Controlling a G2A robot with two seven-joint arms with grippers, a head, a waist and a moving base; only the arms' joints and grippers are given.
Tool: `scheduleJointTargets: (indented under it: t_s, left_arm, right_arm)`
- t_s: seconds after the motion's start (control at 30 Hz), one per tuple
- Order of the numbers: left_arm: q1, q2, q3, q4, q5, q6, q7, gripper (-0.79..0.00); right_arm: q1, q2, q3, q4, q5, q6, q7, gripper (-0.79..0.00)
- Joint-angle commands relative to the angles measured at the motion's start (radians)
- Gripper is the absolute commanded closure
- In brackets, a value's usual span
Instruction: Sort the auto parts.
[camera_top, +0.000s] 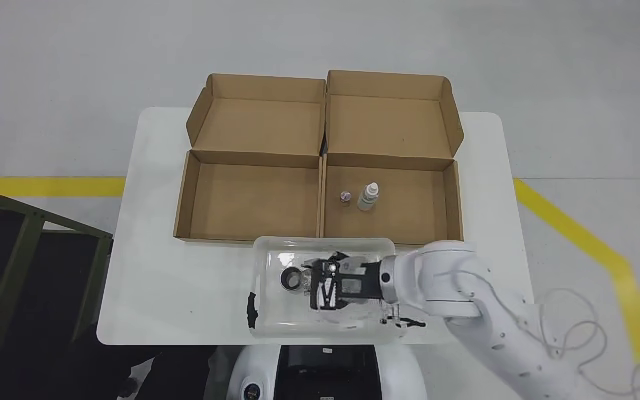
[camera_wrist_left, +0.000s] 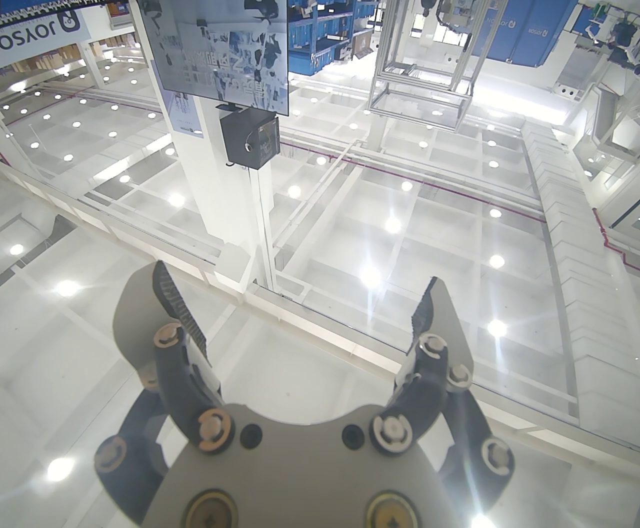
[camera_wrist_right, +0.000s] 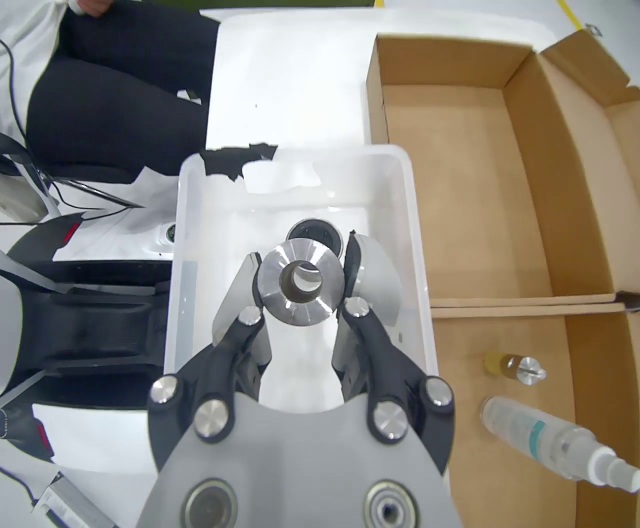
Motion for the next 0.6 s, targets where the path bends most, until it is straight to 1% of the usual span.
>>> scheduleJointTargets:
  t_s: [0.0, 0.27, 0.37, 0.43, 0.57]
  left_arm:
    - [0.0, 0.0, 0.0, 0.0, 0.0, 0.0, 0.0, -0.785]
    - [0.0, 0.0, 0.0, 0.0, 0.0, 0.0, 0.0, -0.785]
    - [0.0, 0.0, 0.0, 0.0, 0.0, 0.0, 0.0, -0.785]
    - [0.0, 0.0, 0.0, 0.0, 0.0, 0.0, 0.0, -0.785]
    - [0.0, 0.0, 0.0, 0.0, 0.0, 0.0, 0.0, -0.785]
  right_arm:
    - [-0.001, 0.0, 0.01, -0.018, -0.028, 0.003, -0.04, 0.0]
    - [0.03, -0.007, 0.042, -0.018, -0.094, 0.011, -0.263, 0.0]
    - [0.044, -0.013, 0.049, 0.001, -0.106, 0.015, -0.36, 0.0]
    - [0.054, -0.016, 0.053, 0.024, -0.128, 0.028, -0.402, 0.0]
    - [0.061, -0.023, 0.064, 0.063, -0.136, 0.059, -0.539, 0.0]
